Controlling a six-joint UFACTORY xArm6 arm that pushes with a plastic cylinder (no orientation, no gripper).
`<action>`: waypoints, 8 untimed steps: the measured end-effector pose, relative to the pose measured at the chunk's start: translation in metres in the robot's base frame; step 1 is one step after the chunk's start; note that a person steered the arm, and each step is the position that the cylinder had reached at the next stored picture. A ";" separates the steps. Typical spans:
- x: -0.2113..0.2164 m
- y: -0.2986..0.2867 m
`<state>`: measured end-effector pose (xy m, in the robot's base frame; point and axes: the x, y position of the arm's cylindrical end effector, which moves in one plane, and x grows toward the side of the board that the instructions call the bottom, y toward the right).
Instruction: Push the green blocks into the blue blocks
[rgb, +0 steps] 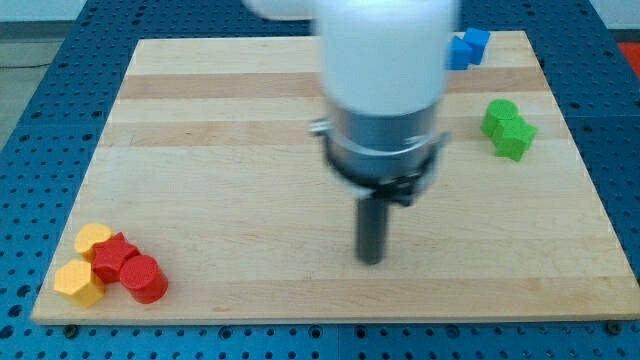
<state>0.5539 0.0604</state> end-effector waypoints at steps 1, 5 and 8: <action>-0.033 0.085; -0.113 0.173; -0.162 0.145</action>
<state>0.3916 0.2058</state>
